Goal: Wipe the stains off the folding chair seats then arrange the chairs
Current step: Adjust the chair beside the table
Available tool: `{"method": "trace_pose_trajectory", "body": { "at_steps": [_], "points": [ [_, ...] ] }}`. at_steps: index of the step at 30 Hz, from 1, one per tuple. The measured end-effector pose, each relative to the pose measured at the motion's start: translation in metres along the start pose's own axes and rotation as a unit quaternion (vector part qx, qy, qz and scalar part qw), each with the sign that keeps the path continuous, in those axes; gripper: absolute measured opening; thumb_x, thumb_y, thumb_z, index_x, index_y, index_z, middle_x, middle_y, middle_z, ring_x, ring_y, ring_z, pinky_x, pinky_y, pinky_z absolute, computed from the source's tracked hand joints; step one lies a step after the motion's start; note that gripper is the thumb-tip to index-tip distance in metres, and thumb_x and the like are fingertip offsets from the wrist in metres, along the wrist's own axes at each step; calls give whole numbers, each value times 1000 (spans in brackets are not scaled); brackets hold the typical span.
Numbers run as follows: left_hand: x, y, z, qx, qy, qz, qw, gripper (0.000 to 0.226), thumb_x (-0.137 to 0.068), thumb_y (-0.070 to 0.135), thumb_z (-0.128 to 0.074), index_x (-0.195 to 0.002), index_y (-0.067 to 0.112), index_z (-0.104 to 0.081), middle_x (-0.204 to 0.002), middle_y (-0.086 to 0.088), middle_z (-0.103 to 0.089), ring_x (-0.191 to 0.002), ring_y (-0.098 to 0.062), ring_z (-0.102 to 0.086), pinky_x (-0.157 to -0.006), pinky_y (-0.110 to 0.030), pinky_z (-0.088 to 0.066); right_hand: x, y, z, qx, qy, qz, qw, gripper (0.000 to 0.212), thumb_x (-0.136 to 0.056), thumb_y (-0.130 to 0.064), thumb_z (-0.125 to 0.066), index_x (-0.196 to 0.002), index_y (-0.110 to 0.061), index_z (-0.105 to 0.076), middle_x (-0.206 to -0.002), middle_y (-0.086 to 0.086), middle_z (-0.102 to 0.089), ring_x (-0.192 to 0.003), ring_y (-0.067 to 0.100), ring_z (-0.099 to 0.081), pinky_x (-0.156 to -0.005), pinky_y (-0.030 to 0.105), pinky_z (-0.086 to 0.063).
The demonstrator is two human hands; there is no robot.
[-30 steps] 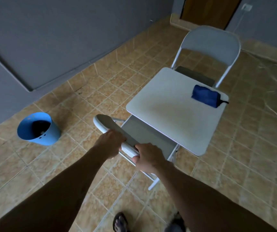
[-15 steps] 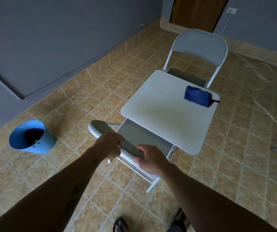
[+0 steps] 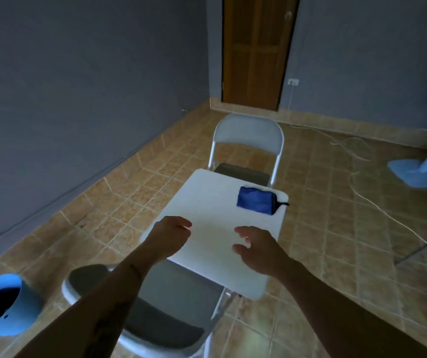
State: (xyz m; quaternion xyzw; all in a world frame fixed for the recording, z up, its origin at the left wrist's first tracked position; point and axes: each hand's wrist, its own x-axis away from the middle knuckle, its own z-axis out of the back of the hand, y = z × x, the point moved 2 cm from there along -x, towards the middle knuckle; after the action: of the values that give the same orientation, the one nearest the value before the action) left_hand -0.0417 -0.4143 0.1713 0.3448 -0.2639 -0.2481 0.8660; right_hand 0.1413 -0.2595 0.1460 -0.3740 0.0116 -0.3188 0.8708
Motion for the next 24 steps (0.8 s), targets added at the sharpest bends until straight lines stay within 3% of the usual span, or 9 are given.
{"method": "trace_pose_trajectory", "body": {
  "at_steps": [2, 7, 10, 13, 17, 20, 22, 24],
  "points": [
    [-8, 40, -23, -3, 13, -18, 1000, 20, -86, 16, -61, -95, 27, -74, -101, -9, -72, -71, -17, -67, -53, -18, -46, -6, 23, 42, -5, 18, 7, 1000, 53, -91, -36, -63, -141, -22, -49, -140, -1, -54, -126, 17, -52, -108, 34, -40],
    [-27, 141, -91, -8, 14, -62, 998, 23, -88, 20, -61, -109, 24, -71, -109, -5, -69, -92, -17, -67, -71, -23, -52, -23, 82, 150, 19, 48, 24, 998, 43, -88, -30, -65, -126, -12, -61, -127, 9, -63, -115, 25, -58, -87, 25, -40],
    [-42, 192, -125, -26, 1, -81, 996, 25, -90, 18, -58, -111, 24, -70, -112, -2, -67, -97, -17, -66, -79, -26, -55, -31, 108, 211, 23, 76, 23, 997, 37, -86, -24, -63, -121, -10, -63, -118, 10, -66, -110, 27, -62, -83, 27, -44],
    [-59, 245, -147, -24, 4, -98, 995, 26, -86, 17, -58, -105, 27, -73, -106, -2, -70, -90, -16, -68, -71, -24, -56, -41, 128, 266, 16, 98, 13, 995, 43, -88, -24, -61, -128, -11, -60, -128, 10, -63, -118, 27, -59, -92, 31, -46],
    [-81, 298, -167, -30, -3, -113, 993, 21, -86, 13, -55, -97, 14, -73, -93, -10, -73, -85, -24, -70, -69, -32, -56, -62, 154, 313, 28, 98, 5, 995, 54, -90, -32, -60, -139, -11, -52, -143, 11, -54, -129, 26, -52, -104, 38, -44],
    [-121, 332, -189, -16, -11, -133, 991, 24, -86, 12, -54, -98, 22, -73, -102, -2, -71, -89, -20, -70, -70, -29, -58, -98, 177, 351, 40, 100, 7, 994, 63, -89, -41, -59, -145, -18, -45, -151, 5, -46, -136, 23, -45, -110, 38, -39],
    [-154, 353, -199, -25, -11, -142, 989, 29, -84, 9, -57, -107, 18, -72, -113, -1, -67, -101, -19, -66, -82, -24, -53, -130, 188, 376, 50, 101, 7, 994, 63, -87, -43, -60, -144, -21, -46, -149, 4, -48, -135, 22, -47, -109, 39, -41],
    [-195, 373, -207, -26, -2, -146, 989, 30, -82, 9, -60, -108, 13, -73, -116, -6, -68, -106, -23, -65, -95, -34, -52, -167, 195, 403, 61, 108, 10, 992, 62, -87, -42, -62, -144, -22, -46, -149, 3, -48, -135, 22, -47, -109, 39, -41]
  ]
}}
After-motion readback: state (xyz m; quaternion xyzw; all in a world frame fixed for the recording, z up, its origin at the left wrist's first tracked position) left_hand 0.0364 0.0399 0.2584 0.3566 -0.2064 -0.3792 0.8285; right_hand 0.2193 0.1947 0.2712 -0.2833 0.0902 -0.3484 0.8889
